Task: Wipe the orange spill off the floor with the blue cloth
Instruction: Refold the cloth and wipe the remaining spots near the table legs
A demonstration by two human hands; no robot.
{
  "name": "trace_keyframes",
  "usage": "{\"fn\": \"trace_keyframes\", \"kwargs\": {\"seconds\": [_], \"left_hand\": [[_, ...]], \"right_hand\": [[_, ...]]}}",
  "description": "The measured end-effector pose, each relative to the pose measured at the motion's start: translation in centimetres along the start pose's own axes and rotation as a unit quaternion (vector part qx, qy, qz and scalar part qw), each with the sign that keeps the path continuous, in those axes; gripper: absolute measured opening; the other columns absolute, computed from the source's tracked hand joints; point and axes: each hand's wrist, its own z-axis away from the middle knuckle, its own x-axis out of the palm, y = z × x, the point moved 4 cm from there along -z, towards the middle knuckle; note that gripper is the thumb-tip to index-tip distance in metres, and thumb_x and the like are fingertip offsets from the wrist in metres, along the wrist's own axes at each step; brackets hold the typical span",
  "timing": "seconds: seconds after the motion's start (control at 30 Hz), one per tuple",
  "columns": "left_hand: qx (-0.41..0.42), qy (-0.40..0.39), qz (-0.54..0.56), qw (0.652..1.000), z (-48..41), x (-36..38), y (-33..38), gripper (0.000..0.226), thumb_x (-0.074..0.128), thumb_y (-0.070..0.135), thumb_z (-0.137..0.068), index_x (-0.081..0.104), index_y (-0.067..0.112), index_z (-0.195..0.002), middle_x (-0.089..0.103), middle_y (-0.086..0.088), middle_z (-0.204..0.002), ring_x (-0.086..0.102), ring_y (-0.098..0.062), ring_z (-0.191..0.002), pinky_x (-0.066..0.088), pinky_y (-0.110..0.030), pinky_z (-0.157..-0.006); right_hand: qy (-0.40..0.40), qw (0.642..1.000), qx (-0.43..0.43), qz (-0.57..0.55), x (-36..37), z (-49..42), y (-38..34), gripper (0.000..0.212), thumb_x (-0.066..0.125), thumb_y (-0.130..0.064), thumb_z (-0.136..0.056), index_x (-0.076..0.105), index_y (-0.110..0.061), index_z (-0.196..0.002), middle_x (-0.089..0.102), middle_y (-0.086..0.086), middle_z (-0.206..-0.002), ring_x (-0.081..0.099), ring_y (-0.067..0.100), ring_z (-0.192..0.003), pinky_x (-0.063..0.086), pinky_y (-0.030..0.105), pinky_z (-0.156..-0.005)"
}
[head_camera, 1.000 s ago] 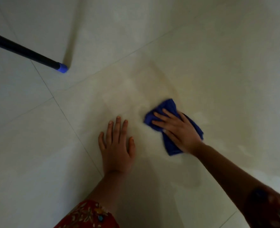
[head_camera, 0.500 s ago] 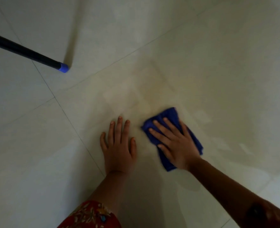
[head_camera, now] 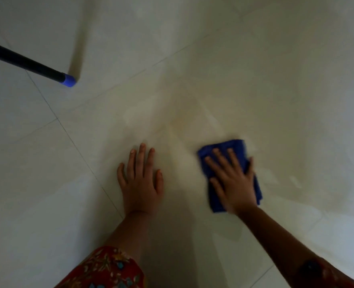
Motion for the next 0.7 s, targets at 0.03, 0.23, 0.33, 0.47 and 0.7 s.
{"fn": "trace_keyframes", "kwargs": {"seconds": [0.03, 0.23, 0.33, 0.47, 0.7], "left_hand": [[0.001, -0.003, 0.0, 1.0, 0.2, 0.1, 0.1, 0.059, 0.041, 0.038, -0.093, 0.035, 0.025, -0.149, 0.024, 0.001, -0.16, 0.025, -0.022, -0.146, 0.019, -0.051, -0.113], [0.001, -0.007, -0.005, 1.0, 0.1, 0.1, 0.0, 0.06, 0.042, 0.038, -0.091, 0.034, 0.025, -0.15, 0.022, 0.002, -0.161, 0.024, -0.022, -0.147, 0.019, -0.052, -0.113], [0.001, -0.006, -0.003, 1.0, 0.1, -0.1, 0.2, 0.06, 0.041, 0.038, -0.091, 0.034, 0.025, -0.149, 0.022, 0.002, -0.16, 0.025, -0.022, -0.146, 0.021, -0.052, -0.112], [0.001, -0.002, -0.004, 1.0, 0.2, 0.0, 0.2, 0.06, 0.041, 0.038, -0.092, 0.034, 0.025, -0.149, 0.024, 0.002, -0.16, 0.026, -0.023, -0.146, 0.021, -0.052, -0.112], [0.003, 0.009, -0.019, 1.0, 0.1, 0.0, 0.3, 0.059, 0.041, 0.039, -0.091, 0.036, 0.025, -0.149, 0.026, 0.0, -0.159, 0.029, -0.024, -0.144, 0.024, -0.052, -0.111]], "right_hand": [[0.002, 0.996, 0.087, -0.007, -0.3, -0.4, 2.7, 0.056, 0.028, -0.048, -0.095, 0.022, -0.039, -0.15, 0.02, -0.01, -0.159, 0.011, 0.023, -0.149, 0.008, 0.071, -0.108], [0.046, 0.963, 0.253, -0.079, -2.4, -11.8, 5.0, 0.057, 0.025, -0.046, -0.097, 0.015, -0.036, -0.153, 0.009, -0.011, -0.162, 0.004, 0.019, -0.15, 0.009, 0.058, -0.115], [0.025, 0.997, 0.04, -0.063, -1.3, -8.5, 0.0, 0.056, 0.025, -0.042, -0.099, 0.021, -0.031, -0.153, 0.015, -0.008, -0.161, 0.008, 0.018, -0.149, 0.015, 0.05, -0.117], [0.037, 0.991, 0.108, -0.067, -1.0, -3.3, 3.8, 0.055, 0.027, -0.043, -0.098, 0.023, -0.032, -0.152, 0.018, -0.007, -0.16, 0.012, 0.017, -0.149, 0.021, 0.049, -0.115], [0.054, 0.969, 0.218, -0.103, -3.9, -22.3, 1.1, 0.057, 0.029, -0.042, -0.1, 0.013, -0.032, -0.154, 0.007, -0.008, -0.163, 0.002, 0.018, -0.15, 0.006, 0.052, -0.118]]}}
